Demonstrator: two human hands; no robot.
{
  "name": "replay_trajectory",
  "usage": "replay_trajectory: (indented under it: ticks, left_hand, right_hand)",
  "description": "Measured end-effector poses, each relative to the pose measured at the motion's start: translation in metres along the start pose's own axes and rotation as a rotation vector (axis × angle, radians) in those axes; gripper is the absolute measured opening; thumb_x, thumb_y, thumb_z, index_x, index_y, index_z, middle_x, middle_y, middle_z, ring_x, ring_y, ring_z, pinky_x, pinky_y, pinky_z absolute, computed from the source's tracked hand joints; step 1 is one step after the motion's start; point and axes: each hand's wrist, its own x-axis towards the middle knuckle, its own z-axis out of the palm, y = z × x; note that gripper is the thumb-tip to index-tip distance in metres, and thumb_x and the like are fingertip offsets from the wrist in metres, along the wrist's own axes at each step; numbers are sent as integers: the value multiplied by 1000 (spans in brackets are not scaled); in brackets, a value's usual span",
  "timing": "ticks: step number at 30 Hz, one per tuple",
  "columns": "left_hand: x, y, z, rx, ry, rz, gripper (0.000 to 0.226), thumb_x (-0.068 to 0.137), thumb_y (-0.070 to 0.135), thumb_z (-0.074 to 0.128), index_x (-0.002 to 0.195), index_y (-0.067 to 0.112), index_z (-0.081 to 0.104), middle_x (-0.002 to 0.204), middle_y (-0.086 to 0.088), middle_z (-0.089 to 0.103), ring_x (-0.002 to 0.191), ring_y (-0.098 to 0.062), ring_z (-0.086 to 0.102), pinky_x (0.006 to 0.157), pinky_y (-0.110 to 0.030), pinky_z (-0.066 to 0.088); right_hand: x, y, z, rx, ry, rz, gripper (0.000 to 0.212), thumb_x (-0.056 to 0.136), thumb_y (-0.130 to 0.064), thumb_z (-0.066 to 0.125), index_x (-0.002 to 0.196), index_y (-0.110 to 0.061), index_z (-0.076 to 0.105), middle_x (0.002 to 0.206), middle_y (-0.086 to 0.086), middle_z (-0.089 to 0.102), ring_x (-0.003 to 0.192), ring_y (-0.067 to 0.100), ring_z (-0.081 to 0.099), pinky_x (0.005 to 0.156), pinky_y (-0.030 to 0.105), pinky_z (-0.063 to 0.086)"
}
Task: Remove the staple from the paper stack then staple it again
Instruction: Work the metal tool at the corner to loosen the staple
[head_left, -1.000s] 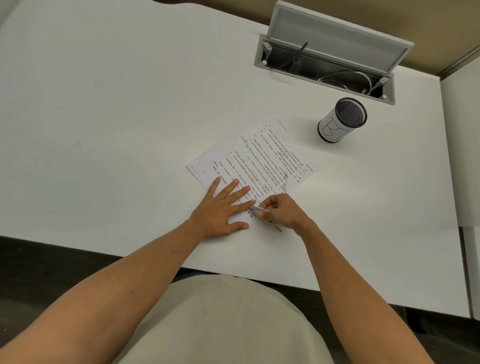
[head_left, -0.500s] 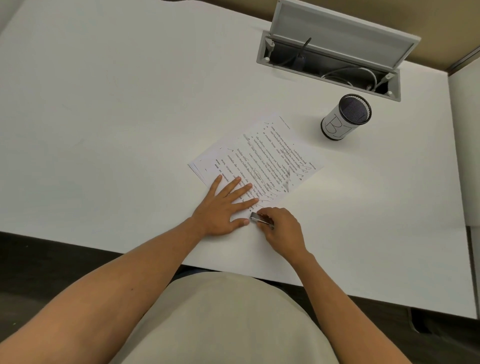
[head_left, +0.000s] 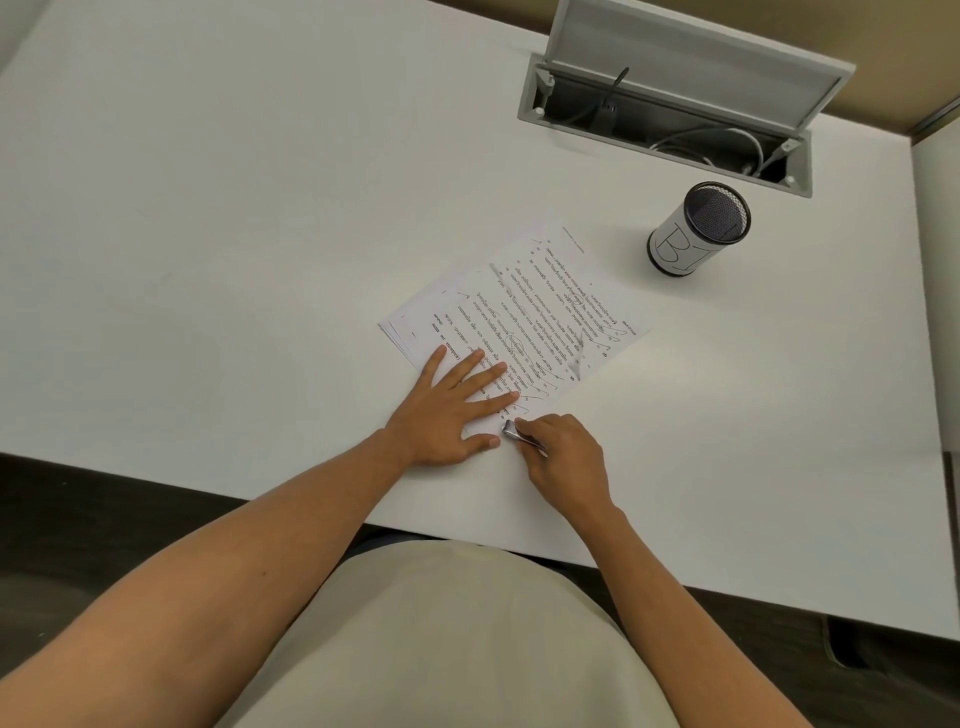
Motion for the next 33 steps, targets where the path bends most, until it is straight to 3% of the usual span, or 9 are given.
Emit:
replay_trajectory:
  ticks: [33]
  left_hand:
    - [2,-1,0,23,-30,4,65,90,72,15,150,46,13,164,4,6,151,-23,-4,117,-61,-6]
  right_hand:
    - [-2,-7,7,-21,52,-35,14,86,-11,69,99,-12,73,83,5,71,73,30,61,59,40,46]
